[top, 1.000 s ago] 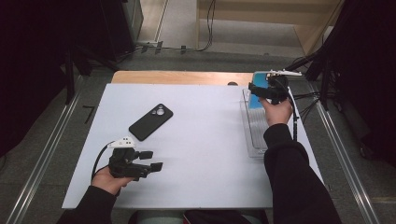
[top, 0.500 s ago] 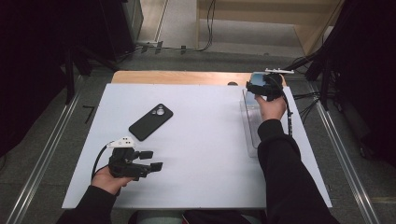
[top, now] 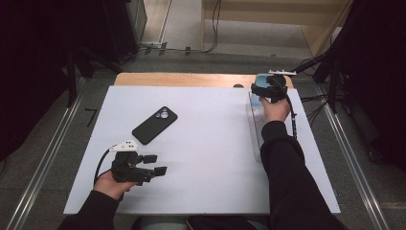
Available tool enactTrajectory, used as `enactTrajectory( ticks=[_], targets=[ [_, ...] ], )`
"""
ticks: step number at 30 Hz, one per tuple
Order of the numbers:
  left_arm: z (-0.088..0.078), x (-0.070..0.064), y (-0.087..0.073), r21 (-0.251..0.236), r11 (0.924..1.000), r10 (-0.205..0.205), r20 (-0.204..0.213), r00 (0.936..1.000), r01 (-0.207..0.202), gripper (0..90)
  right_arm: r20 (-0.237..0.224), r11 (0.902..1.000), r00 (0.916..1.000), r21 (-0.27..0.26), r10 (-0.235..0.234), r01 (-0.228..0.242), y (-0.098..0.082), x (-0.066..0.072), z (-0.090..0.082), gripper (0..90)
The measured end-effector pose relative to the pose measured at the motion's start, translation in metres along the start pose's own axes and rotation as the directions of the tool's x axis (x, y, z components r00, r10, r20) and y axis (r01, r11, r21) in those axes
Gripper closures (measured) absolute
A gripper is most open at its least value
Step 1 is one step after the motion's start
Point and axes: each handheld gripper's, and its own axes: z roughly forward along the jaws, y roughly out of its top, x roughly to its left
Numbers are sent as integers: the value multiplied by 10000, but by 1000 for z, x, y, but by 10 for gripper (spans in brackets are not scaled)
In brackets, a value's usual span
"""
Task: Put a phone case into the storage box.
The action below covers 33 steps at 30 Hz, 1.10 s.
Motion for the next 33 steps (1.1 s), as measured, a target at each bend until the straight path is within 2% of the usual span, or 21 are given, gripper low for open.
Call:
enactTrajectory(
  ticks=[2,5,7,10,15,25,33],
  targets=[
    [0,0,0,8,10000,13,-18,10000,-13,297,49,9999,9999,-79,-146,146,0,2,0,137],
    [0,0,0,23,10000,28,-18,10000,-28,297,61,9997,9997,98,-217,216,-1,4,1,136],
    [0,0,0,28,10000,21,-41,10000,-21,297,238,9991,9990,222,-379,374,-3,6,3,135],
    [0,0,0,-4,10000,3,-25,10000,-3,297,246,9986,9984,196,-503,499,-3,8,4,131],
    [0,0,0,-2,10000,11,-25,10000,-11,297,73,9986,9989,244,-467,465,-4,8,6,110],
    [0,1,0,-8,10000,6,-63,10000,-6,297,120,9987,9991,320,-407,403,-5,4,7,106],
    [0,1,0,33,10000,-25,-103,9999,25,296,-26,9984,9992,388,-402,403,-3,2,4,87]
  ],
)
